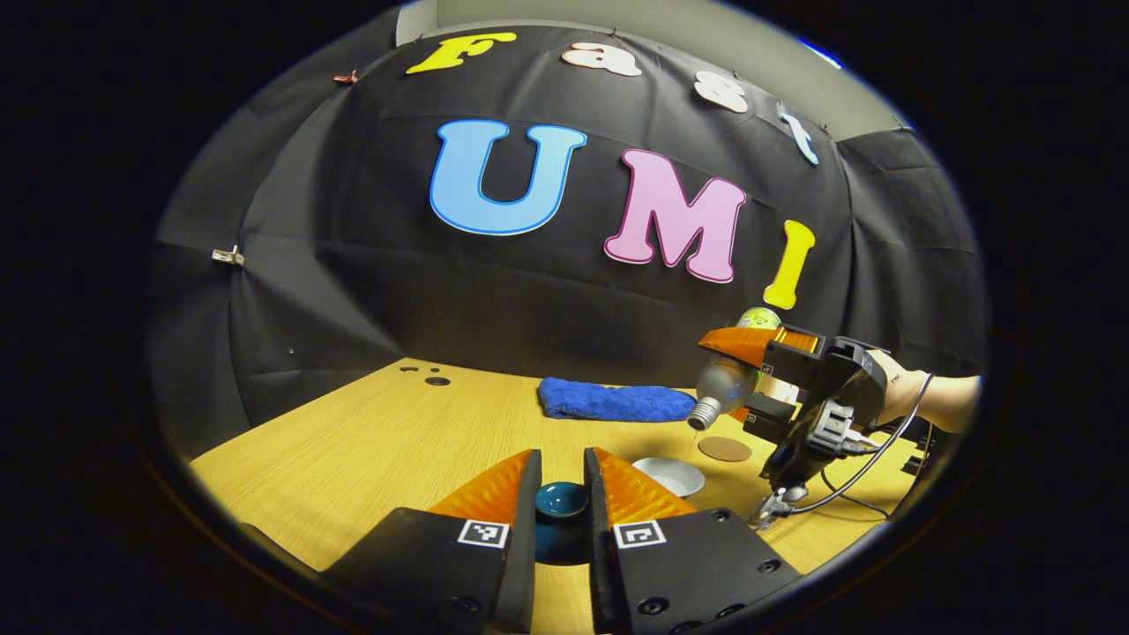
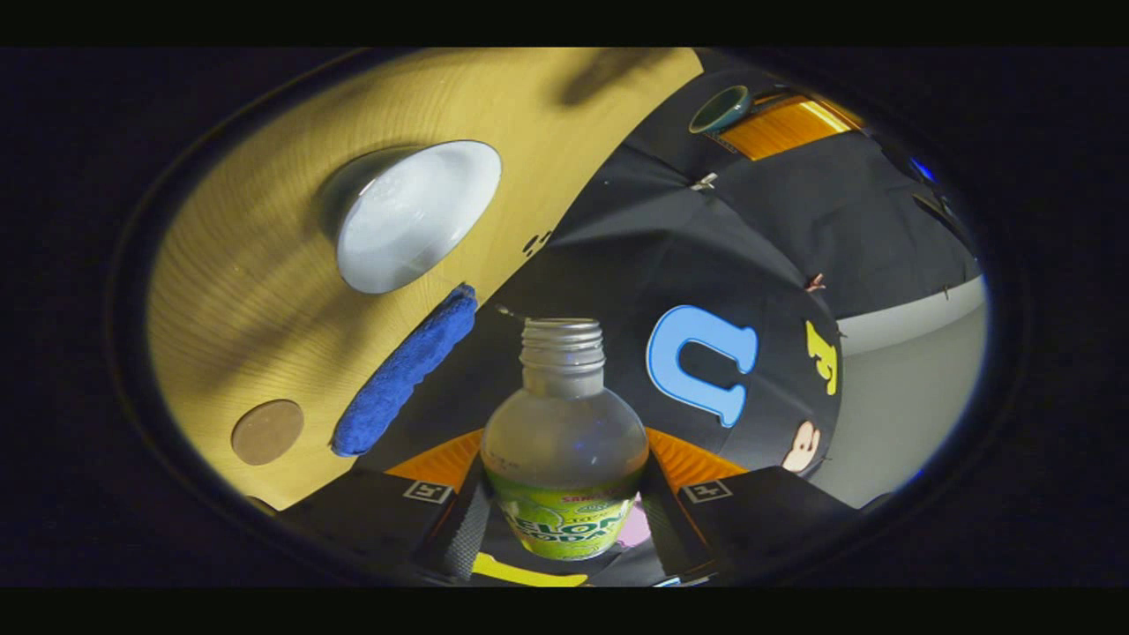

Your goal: Open the teacup lid with one hand, grasp the water bottle and pour water into the teacup with the other hand; after pouring, place the water bottle on the coaster and then close the teacup lid.

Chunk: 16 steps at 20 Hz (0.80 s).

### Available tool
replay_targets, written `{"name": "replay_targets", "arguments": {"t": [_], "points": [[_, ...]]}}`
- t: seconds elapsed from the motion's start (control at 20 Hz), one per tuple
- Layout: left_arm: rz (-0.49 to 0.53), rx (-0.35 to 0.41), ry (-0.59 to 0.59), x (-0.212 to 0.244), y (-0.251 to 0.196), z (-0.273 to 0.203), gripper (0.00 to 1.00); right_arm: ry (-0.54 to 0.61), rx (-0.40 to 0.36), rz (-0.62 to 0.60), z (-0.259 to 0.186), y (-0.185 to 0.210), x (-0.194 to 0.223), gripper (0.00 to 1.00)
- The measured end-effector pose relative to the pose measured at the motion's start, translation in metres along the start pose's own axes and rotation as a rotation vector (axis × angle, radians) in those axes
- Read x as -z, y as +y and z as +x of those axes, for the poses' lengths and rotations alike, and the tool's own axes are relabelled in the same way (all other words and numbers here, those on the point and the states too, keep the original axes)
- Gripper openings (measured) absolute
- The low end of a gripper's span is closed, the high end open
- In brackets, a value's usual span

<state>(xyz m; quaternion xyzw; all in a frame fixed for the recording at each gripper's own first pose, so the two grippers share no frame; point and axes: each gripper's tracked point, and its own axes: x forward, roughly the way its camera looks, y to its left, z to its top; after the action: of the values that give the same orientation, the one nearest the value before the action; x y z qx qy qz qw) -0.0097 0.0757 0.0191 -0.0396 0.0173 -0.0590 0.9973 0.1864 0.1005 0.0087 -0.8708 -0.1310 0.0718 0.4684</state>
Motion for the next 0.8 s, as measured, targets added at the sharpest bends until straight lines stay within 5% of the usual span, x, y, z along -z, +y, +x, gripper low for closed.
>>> {"name": "replay_targets", "arguments": {"t": [0.4,0.8], "points": [[0.009,-0.024,-0.009,-0.003,-0.001,-0.012,0.29,0.003,0.002,0.055,-0.006,0.006,-0.009,0.78],[0.003,-0.019,-0.038,-0.021,-0.006,-0.019,0.29,0.144,-0.169,0.707,-0.024,0.052,0.007,0.78]]}}
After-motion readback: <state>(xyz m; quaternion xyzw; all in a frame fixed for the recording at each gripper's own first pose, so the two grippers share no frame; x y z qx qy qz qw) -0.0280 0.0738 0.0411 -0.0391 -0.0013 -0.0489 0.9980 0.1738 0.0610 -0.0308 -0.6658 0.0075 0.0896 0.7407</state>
